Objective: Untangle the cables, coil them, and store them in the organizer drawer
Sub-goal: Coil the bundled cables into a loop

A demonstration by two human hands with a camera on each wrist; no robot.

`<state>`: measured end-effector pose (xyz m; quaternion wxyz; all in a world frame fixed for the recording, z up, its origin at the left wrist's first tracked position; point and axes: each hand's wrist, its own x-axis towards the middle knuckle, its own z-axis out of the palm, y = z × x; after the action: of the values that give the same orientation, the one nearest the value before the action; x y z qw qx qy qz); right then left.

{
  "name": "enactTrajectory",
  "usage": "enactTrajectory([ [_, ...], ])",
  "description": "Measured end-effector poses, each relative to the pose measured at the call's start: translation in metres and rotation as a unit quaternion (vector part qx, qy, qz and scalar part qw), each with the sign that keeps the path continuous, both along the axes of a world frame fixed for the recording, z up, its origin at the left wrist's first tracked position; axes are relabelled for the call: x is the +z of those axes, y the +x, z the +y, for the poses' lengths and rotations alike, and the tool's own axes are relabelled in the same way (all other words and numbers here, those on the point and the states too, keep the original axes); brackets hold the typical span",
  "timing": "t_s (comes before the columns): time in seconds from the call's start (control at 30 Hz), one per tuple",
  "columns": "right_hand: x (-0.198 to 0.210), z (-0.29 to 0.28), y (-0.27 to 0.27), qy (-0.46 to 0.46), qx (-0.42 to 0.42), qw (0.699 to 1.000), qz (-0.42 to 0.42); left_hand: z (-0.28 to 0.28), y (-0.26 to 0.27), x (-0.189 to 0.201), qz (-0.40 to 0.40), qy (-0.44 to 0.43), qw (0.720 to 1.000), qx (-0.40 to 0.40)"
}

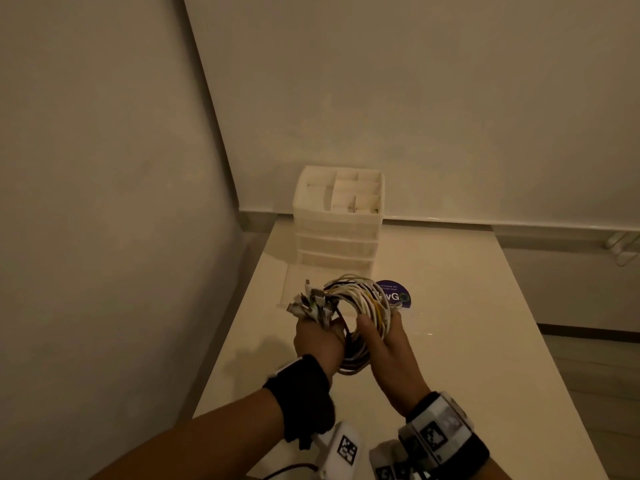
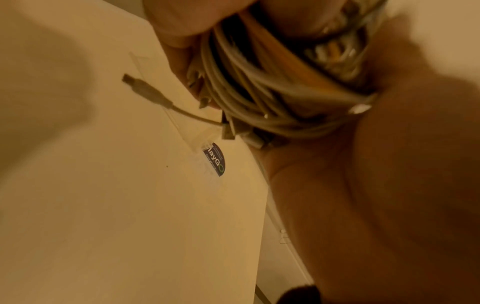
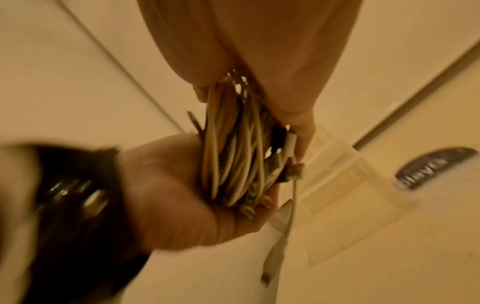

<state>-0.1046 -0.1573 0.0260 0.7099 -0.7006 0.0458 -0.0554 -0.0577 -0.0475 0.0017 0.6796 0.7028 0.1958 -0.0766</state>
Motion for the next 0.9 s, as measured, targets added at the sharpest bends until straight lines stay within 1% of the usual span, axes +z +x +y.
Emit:
enactTrajectory([
  [0.03, -0.002, -0.003, 0.001, 0.028, 0.006, 1.000, 0.010, 0.004, -0.004, 0.004, -0.004, -0.027, 0.999, -0.027],
  [0.07, -0.006, -0.007, 0.001, 0.075, 0.008, 0.997, 0.023, 0.010, -0.008, 0.008, -0.002, -0.050, 0.997, -0.061],
  [0.13, -0.010, -0.012, 0.000, 0.176, 0.013, 0.982, 0.064, 0.026, -0.017, 0.016, 0.019, -0.115, 0.984, -0.131],
  [0.17, -0.010, -0.012, 0.001, 0.204, 0.020, 0.976, 0.078, 0.035, -0.020, 0.020, 0.031, -0.152, 0.975, -0.158],
  [0.23, -0.013, -0.008, 0.002, 0.224, 0.037, 0.969, 0.092, 0.054, -0.021, 0.022, 0.051, -0.222, 0.956, -0.184],
  [0.27, -0.015, -0.005, 0.004, 0.225, 0.041, 0.969, 0.098, 0.063, -0.020, 0.021, 0.057, -0.236, 0.952, -0.187],
  [0.37, -0.020, 0.007, 0.007, 0.235, 0.043, 0.964, 0.116, 0.085, -0.013, 0.013, 0.071, -0.243, 0.948, -0.194],
  [0.47, -0.023, 0.018, 0.007, 0.253, 0.061, 0.958, 0.124, 0.100, -0.008, 0.011, 0.066, -0.232, 0.949, -0.204],
  [0.63, -0.033, 0.026, 0.015, 0.292, 0.054, 0.945, 0.135, 0.104, 0.004, 0.001, 0.055, -0.206, 0.957, -0.199],
  [0.77, -0.034, 0.021, 0.042, 0.304, 0.051, 0.939, 0.152, 0.095, 0.032, -0.010, 0.061, -0.234, 0.953, -0.185],
  [0.9, -0.036, 0.006, 0.085, 0.313, 0.056, 0.934, 0.165, 0.081, 0.074, -0.010, 0.056, -0.253, 0.946, -0.194],
])
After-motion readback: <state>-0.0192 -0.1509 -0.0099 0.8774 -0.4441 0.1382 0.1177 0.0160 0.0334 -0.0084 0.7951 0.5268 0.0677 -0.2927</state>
